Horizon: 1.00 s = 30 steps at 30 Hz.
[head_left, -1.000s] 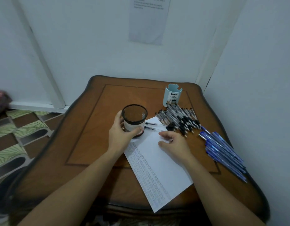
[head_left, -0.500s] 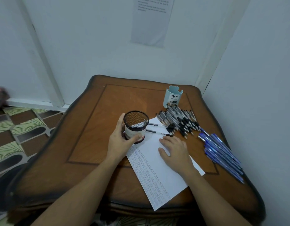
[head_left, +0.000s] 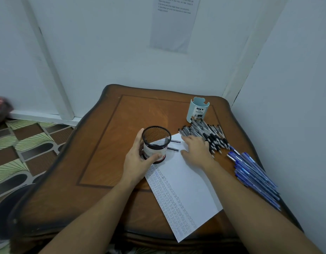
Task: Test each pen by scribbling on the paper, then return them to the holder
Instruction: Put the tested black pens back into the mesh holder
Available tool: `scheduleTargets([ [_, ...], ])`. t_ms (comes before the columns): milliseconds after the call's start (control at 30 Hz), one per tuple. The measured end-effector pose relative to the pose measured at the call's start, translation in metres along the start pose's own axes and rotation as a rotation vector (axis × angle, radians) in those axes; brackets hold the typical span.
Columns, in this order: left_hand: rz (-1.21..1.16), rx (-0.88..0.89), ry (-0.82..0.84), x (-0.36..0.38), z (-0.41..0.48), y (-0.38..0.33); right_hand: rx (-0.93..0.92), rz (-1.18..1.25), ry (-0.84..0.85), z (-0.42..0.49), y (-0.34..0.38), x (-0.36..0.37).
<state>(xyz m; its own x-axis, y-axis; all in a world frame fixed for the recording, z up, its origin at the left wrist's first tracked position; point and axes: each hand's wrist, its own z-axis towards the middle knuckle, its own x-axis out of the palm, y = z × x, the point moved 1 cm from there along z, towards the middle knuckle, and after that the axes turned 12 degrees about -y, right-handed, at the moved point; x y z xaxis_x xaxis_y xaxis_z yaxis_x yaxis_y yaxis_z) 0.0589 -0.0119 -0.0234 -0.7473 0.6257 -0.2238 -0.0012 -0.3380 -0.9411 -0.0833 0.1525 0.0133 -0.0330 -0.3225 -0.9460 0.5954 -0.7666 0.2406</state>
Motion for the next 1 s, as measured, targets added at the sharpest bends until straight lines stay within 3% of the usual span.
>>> scheduleTargets([
  [267,0.01,0.014,0.005,0.0,0.003,0.004,-0.054,-0.157,0.127,0.023,0.005,0.001],
  [467,-0.02,-0.003,0.02,0.0,0.003,0.003,-0.045,-0.074,0.221,0.027,0.007,-0.005],
  [633,-0.032,0.001,0.011,-0.001,0.003,0.001,0.284,0.753,-0.14,0.042,0.024,-0.053],
  [733,-0.011,0.006,0.011,-0.001,0.003,0.001,0.262,1.184,-0.161,0.046,0.053,-0.077],
  [867,0.012,0.011,0.013,-0.001,0.003,0.0,0.173,1.053,-0.046,0.04,0.076,-0.059],
  [1000,0.025,0.022,0.014,-0.002,0.002,-0.001,0.151,0.853,-0.125,0.033,0.061,-0.032],
])
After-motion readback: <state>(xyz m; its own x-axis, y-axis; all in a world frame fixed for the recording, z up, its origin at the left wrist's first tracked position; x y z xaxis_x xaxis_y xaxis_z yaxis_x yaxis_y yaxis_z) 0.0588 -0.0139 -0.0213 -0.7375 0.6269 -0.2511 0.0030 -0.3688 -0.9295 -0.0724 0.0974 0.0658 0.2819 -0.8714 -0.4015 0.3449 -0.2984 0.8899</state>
